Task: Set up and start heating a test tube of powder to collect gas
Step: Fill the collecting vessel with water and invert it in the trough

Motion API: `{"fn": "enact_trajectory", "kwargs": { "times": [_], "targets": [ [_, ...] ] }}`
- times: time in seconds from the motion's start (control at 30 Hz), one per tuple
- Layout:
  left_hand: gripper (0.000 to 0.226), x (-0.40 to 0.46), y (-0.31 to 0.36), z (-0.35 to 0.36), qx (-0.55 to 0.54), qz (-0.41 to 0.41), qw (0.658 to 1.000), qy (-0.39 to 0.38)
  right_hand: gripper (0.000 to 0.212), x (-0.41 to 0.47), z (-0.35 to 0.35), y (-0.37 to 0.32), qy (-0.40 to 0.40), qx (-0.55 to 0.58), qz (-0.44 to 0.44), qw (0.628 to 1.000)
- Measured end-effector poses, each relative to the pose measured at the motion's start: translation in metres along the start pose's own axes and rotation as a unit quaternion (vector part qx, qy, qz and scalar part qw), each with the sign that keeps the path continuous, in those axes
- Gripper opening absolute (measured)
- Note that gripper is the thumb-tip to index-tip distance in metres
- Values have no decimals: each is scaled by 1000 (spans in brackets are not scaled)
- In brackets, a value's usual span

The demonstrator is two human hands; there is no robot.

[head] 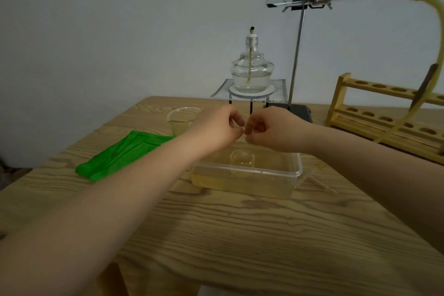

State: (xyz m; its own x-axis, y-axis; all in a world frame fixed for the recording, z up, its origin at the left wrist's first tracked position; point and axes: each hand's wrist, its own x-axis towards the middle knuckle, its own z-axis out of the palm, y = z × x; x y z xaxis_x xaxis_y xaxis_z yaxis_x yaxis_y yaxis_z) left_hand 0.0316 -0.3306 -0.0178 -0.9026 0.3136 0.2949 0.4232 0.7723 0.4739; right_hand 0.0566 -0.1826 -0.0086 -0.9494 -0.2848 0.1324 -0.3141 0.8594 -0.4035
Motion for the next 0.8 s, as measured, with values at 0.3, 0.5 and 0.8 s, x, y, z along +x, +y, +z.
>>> {"fn": "enact_trajectory", "kwargs": {
  "times": [0.3, 0.5, 0.8],
  "targets": [
    [12, -9, 5, -3, 1, 6, 998, -63, 14, -11, 0, -5, -54, -57, 2, 997],
    [7, -9, 8, -2, -9, 7, 999, -35, 14, -12, -3, -2, -3, -13, 15, 1000],
    [15, -8, 14, -1, -4, 8, 999, -35, 14, -18, -8, -8, 9, -25, 5, 1000]
  ]
}}
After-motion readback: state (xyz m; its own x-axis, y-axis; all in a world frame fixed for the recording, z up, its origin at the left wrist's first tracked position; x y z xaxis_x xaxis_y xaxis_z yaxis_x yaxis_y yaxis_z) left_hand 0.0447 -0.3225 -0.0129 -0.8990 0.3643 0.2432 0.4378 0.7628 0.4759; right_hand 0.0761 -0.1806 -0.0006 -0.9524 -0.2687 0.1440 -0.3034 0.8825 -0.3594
